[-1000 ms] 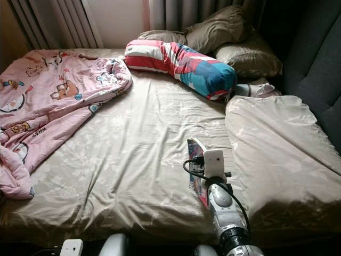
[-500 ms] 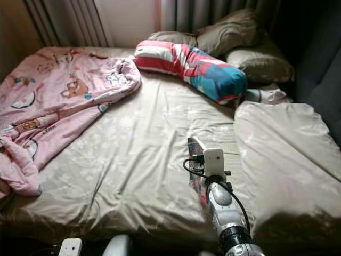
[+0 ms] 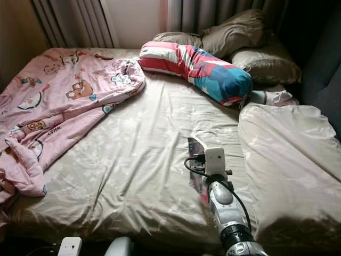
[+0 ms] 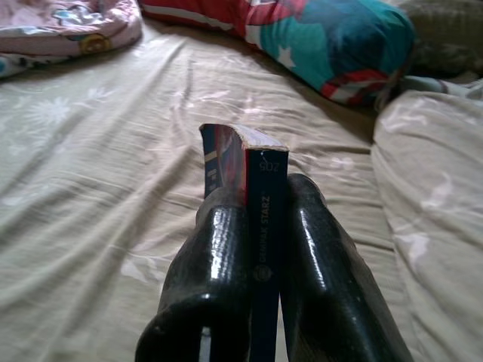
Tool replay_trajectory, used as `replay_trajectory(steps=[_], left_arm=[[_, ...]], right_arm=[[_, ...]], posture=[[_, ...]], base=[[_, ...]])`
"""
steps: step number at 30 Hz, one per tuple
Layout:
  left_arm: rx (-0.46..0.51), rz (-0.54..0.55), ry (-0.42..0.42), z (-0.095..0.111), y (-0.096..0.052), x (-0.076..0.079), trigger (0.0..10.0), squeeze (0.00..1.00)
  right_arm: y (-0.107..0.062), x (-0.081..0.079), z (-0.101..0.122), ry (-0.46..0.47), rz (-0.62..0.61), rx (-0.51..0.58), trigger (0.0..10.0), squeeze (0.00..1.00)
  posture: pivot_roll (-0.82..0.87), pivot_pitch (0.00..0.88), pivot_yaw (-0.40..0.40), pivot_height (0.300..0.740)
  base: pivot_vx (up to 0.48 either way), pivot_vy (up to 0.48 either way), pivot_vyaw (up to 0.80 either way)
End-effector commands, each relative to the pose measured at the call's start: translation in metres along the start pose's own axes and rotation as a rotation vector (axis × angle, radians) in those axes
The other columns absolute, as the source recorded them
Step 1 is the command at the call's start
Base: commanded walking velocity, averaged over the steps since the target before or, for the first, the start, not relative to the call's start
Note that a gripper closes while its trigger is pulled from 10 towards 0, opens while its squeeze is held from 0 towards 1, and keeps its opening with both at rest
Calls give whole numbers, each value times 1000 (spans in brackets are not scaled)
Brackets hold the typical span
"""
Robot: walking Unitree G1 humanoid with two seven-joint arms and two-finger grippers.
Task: Clean up the room
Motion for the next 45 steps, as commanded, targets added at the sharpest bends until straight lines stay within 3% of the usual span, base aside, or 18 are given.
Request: replay_trajectory(steps=[1, 21, 45], left_arm=[[-6, 0, 24, -2, -1, -1, 10000, 0], [-15, -5, 19, -5, -1, -1, 10000, 0], [-33, -11, 34, -7, -2, -2, 10000, 0]], right_arm=[[6, 6, 14, 13, -22, 49, 10000, 0], [6, 5, 15, 26, -30, 62, 10000, 0], [6, 2, 16, 30, -22, 70, 10000, 0]], posture=[[-35, 78, 29, 655], [-37, 86, 27, 655], [-39, 75, 29, 655]], base=[[0, 0, 0], [0, 0, 0], [333, 0, 0]])
Point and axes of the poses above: a point about 5 cm out from each wrist's last joint towards the gripper, its own y axis pointing out of the wrist towards the gripper, its own z axis along the axis of the wrist's last joint, x = y × z, the point moved 2 cm from there along y, pointing out of the wrist towards the gripper, and after that the axes turned 9 degrees about -y, right-handed, at the moved point
